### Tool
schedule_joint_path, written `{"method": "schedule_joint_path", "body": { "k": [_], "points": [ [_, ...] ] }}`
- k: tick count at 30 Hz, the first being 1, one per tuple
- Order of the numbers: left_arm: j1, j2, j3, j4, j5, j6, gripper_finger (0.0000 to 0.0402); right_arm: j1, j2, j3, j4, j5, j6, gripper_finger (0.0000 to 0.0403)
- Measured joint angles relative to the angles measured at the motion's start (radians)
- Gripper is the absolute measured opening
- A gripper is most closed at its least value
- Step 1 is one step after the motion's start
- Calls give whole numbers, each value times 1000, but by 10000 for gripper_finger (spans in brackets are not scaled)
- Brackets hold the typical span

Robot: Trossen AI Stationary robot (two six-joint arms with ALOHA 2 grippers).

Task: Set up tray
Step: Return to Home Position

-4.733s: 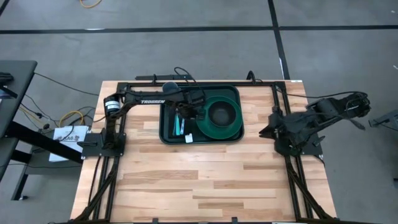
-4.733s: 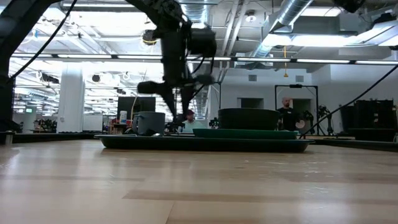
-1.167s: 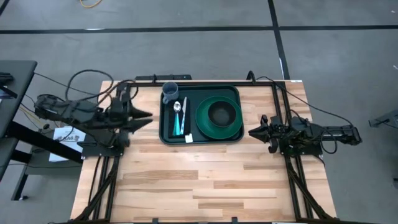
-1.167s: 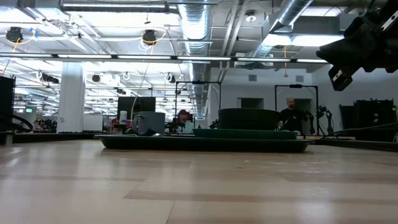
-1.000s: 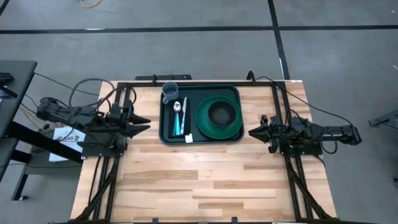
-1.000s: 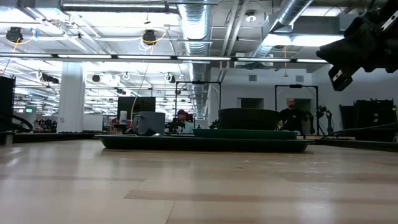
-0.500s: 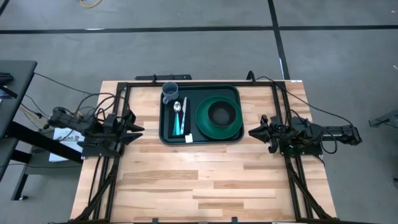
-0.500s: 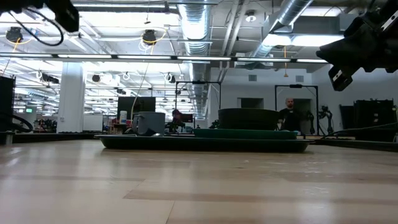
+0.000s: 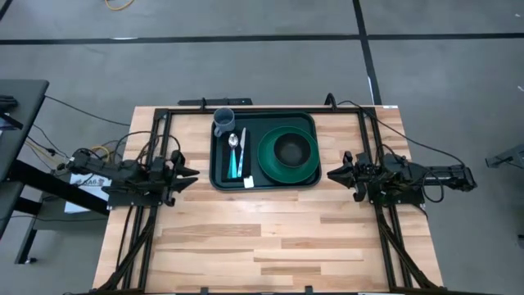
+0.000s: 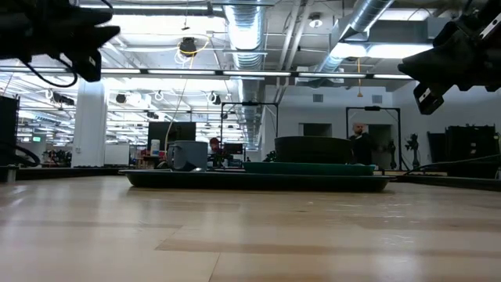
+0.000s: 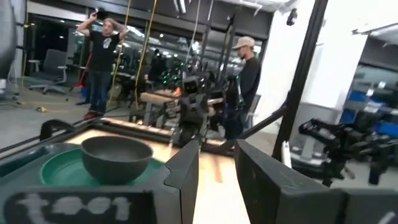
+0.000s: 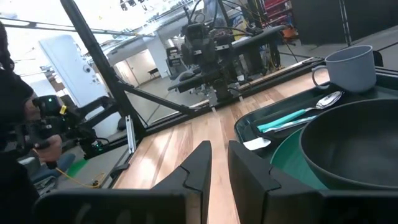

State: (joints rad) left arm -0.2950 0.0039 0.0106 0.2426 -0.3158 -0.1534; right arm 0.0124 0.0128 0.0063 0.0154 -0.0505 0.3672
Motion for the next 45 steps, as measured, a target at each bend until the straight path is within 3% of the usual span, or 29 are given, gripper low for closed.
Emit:
{"method": "schedule_joint_path", "body": {
  "k": [15,24,45],
  "points": [
    [240,2,-1,-205,291,180,92,0,0,0,0,0,0,47],
    [334,2,-2,-207,292,203,92,0,0,0,0,0,0,47],
    [338,3,-4,-208,292,158,92,0,0,0,0,0,0,47]
  ]
}}
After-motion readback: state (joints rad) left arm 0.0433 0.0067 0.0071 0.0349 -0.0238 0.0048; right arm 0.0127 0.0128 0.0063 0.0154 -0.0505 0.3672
